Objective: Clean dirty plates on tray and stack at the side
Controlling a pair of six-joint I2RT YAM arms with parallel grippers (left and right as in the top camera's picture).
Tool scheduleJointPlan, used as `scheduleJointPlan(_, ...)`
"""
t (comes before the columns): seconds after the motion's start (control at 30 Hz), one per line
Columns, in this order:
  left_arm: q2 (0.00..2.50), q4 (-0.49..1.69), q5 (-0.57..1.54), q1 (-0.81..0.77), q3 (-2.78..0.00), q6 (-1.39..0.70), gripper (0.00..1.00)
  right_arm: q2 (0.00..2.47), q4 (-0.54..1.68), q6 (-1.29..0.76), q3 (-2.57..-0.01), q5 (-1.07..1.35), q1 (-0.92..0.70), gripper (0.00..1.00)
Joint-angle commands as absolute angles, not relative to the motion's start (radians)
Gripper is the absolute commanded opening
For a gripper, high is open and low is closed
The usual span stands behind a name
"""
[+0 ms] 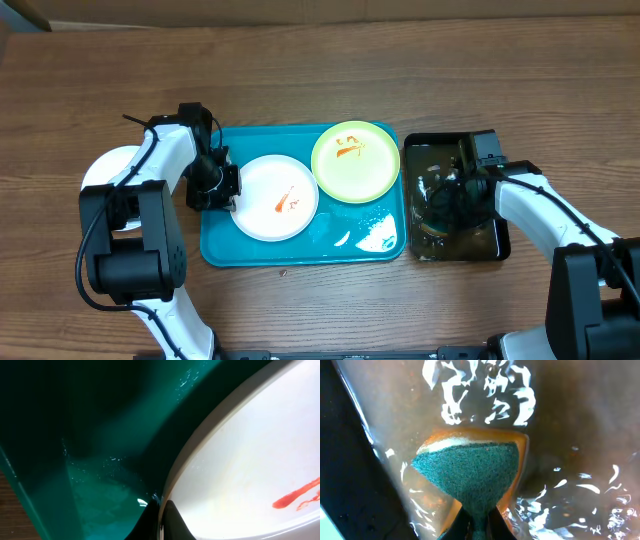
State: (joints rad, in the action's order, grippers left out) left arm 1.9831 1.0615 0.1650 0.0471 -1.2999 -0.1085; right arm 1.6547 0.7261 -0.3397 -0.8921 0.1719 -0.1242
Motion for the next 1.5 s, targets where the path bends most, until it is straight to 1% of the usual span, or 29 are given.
scheduleJointPlan(0.0, 1.981, 1.064, 0.147, 0.038, -1.283, -0.112, 0.04, 1.655, 0.736, -0.336, -0.9, 0.171, -0.122, 0.04)
scheduleJointPlan(0.1, 1.981, 1.069, 0.147, 0.038, -1.283, -0.112, 0.04, 1.655, 0.817, -0.332, -0.973, 0.171, -0.122, 0.04)
scheduleJointPlan(0.27, 1.981, 1.081, 0.157, 0.035, -1.283, -0.112, 0.04, 1.655, 1.012, -0.254, -1.208, 0.181, -0.143, 0.04)
scheduleJointPlan(0.4, 1.981, 1.088, 0.156, 0.006, -1.283, -0.111, 0.04, 1.655, 1.082, -0.173, -1.341, 0.249, -0.224, 0.04)
scheduleJointPlan(0.57, 1.981, 1.088, 0.146, -0.034, -1.283, -0.112, 0.04, 1.67, 0.987, -0.185, -1.349, 0.249, -0.425, 0.04)
scheduleJointPlan(0.7, 1.981, 1.093, 0.146, -0.043, -1.283, -0.112, 0.04, 1.722, 0.875, -0.252, -1.349, 0.245, -0.553, 0.04)
scheduleJointPlan(0.87, 1.981, 1.093, 0.146, -0.043, -1.283, -0.112, 0.04, 1.819, 0.768, -0.313, -1.349, 0.246, -0.665, 0.04)
scheduleJointPlan(0.97, 1.981, 1.093, 0.146, -0.043, -1.283, -0.112, 0.04, 1.869, 0.712, -0.315, -1.349, 0.248, -0.728, 0.04)
scheduleJointPlan(1.17, 1.981, 1.095, 0.146, -0.051, -1.283, -0.112, 0.04, 1.903, 0.612, -0.315, -1.349, 0.21, -0.803, 0.04)
scheduleJointPlan(1.47, 1.981, 1.095, 0.147, -0.053, -1.283, -0.112, 0.04, 2.004, 0.558, -0.315, -1.349, 0.211, -0.844, 0.04)
